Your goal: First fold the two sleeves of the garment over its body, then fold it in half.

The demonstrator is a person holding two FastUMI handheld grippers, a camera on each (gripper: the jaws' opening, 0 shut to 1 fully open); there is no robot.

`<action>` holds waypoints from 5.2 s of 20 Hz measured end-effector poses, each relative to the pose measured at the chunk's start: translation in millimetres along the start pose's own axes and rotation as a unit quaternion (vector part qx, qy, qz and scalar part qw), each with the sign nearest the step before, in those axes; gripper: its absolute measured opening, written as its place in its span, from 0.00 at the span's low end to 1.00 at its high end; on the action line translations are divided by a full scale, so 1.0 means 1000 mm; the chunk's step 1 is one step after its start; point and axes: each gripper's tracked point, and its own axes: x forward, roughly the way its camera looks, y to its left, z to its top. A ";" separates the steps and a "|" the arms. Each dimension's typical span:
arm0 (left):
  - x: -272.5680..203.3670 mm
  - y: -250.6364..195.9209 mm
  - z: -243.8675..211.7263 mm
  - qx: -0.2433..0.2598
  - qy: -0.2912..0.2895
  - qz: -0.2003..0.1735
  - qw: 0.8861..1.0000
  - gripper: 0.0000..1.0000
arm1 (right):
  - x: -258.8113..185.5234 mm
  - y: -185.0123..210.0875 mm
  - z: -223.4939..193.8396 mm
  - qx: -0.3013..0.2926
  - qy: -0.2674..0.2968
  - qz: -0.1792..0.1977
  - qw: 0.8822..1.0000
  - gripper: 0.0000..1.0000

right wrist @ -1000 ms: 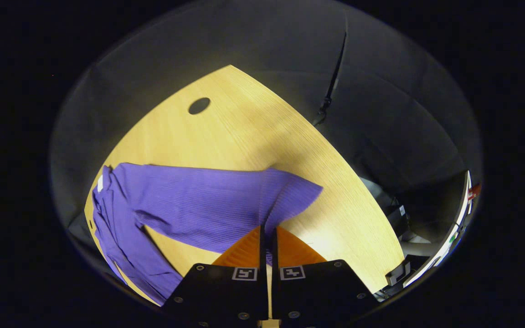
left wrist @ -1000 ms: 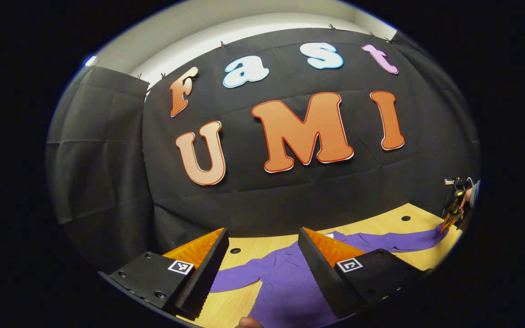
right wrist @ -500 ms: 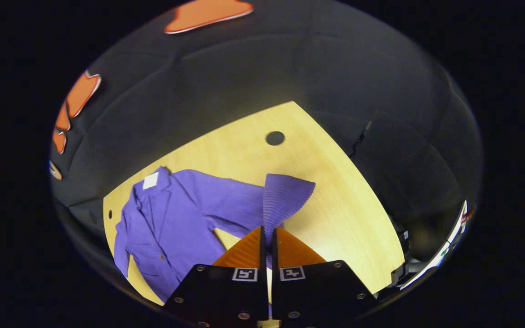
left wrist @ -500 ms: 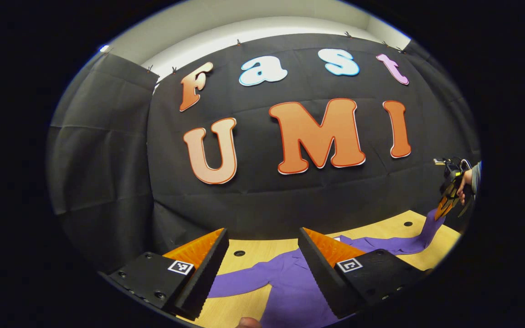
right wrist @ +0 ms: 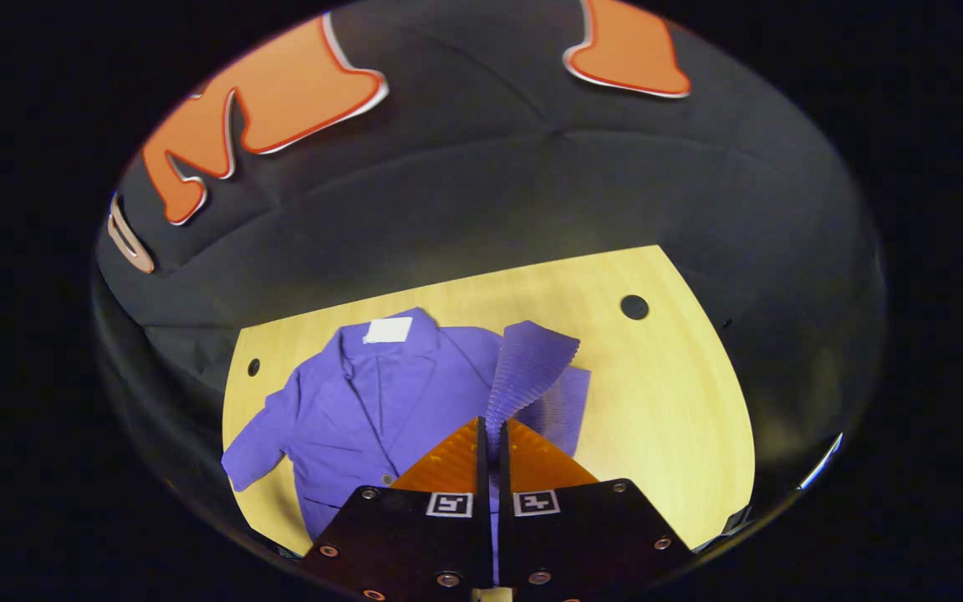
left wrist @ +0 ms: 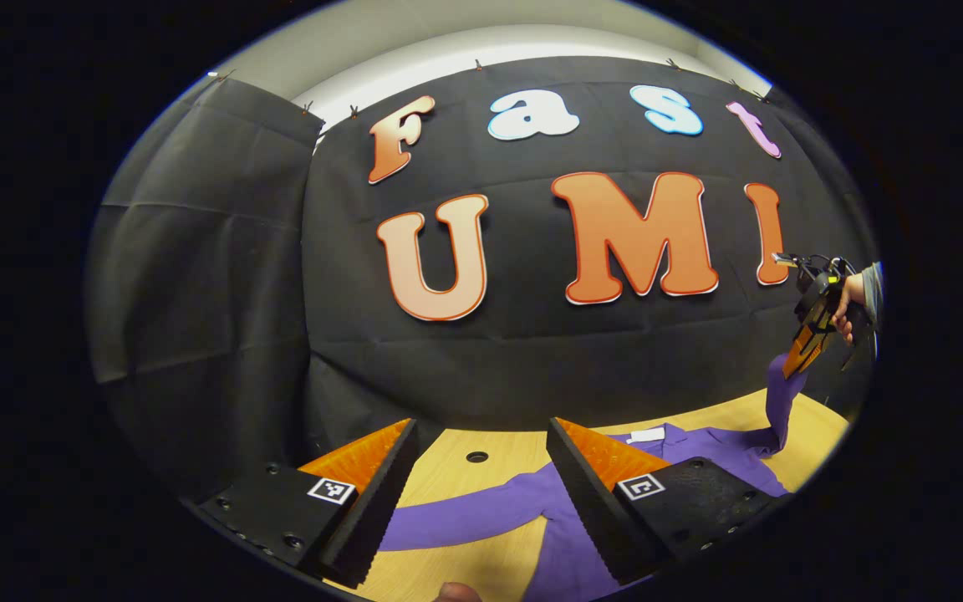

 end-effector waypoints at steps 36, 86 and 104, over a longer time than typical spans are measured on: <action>0.093 0.139 -0.312 -0.154 0.496 0.100 0.849 0.99 | -0.130 0.132 -0.025 -0.119 -0.273 0.090 0.950 0.95; 0.197 -0.178 -0.171 0.002 0.552 -0.178 0.815 0.07 | -0.185 -0.022 -0.082 -0.084 -0.313 0.039 0.945 0.95; 0.192 -0.478 -0.132 0.142 0.500 -0.339 0.785 0.07 | -0.191 -0.108 -0.088 -0.015 -0.315 0.015 0.949 0.95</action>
